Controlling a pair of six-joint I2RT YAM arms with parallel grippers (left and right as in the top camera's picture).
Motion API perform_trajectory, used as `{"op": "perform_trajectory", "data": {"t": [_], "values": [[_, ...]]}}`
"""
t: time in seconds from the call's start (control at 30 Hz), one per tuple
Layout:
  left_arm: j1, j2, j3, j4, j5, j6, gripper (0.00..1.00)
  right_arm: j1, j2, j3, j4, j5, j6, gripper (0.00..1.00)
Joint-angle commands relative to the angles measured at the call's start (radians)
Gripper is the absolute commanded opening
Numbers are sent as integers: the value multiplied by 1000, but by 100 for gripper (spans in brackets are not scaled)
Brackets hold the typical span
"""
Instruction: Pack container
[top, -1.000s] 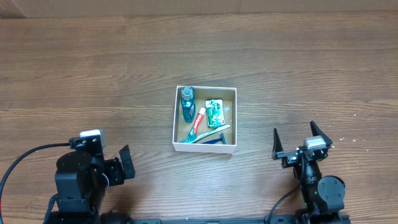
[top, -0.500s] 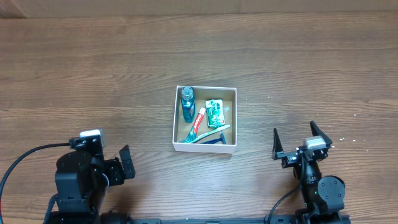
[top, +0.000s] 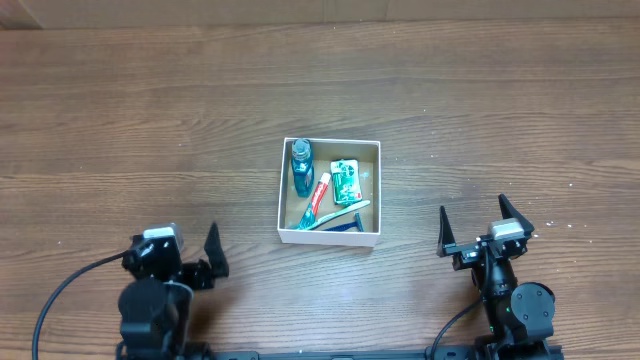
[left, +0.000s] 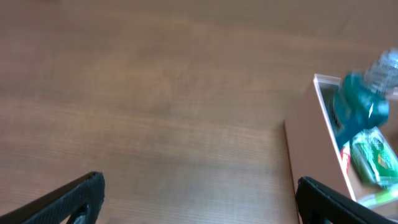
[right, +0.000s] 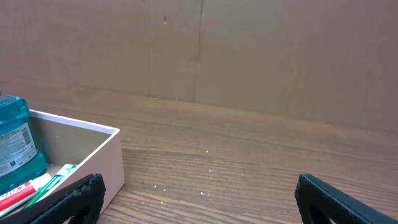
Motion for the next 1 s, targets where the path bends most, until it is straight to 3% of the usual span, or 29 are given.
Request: {"op": "perform_trajectory", "data": {"t": [0.0,0.17,0.3,0.43,0.97], "values": [[-8,-100,-171,274,-2,-2,100,-3,-9,-10,6,-3,-3,100],[-8,-164,-348,658,11,51,100,-3,-9,-10,6,-3,-3,100],[-8,-164,-346,615,31,132,100,-3,-9,-10,6,-3,-3,100],[-8,-163,-346,465,43,103,100,-3,-9,-10,6,-3,-3,100],[-7,-163,-346,465,61,103,100,-3,-9,-10,6,-3,-3,100]]}}
